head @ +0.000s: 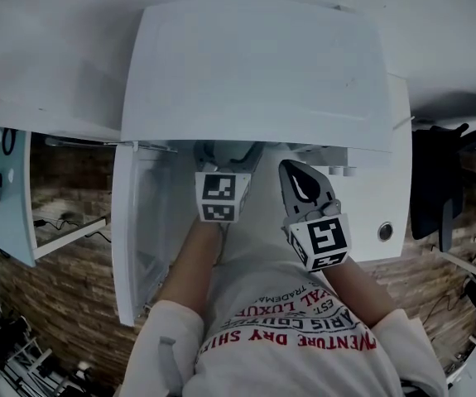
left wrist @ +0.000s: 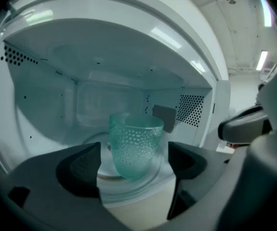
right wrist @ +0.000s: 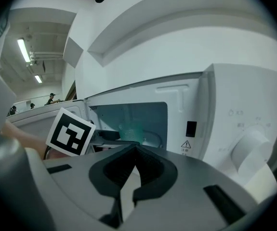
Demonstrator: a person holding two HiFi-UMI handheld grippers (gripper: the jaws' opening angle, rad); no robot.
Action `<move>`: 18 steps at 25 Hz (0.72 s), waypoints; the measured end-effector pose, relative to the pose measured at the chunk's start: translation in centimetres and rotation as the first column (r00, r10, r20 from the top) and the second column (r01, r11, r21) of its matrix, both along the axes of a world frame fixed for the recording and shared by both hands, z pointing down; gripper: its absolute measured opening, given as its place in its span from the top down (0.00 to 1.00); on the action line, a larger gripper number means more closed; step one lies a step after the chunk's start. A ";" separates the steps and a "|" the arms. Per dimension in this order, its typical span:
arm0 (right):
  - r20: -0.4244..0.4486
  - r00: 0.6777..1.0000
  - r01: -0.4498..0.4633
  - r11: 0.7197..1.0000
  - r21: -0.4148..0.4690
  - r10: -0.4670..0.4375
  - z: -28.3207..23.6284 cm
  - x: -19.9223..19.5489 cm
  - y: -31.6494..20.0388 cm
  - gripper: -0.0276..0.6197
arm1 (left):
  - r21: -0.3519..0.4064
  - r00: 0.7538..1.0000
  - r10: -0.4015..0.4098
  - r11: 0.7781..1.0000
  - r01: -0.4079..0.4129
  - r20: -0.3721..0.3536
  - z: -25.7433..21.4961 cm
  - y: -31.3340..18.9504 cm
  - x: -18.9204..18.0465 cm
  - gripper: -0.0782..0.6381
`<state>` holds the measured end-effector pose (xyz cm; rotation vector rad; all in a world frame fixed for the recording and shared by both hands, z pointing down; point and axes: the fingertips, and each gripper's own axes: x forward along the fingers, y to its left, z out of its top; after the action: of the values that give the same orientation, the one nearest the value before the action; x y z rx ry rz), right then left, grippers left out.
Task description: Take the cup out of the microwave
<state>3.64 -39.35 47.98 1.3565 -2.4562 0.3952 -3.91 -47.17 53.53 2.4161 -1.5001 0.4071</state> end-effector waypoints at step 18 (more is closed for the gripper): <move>-0.014 1.000 -0.011 0.997 -0.080 0.009 2.0 0.9 0.6 0.95 | 0.011 0.999 -0.025 1.000 0.025 0.022 0.8 -2.5 0.2 0.38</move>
<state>4.50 -38.74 49.97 1.3348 -2.3965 0.4803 -3.69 -49.71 54.28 2.4062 -1.5437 0.4229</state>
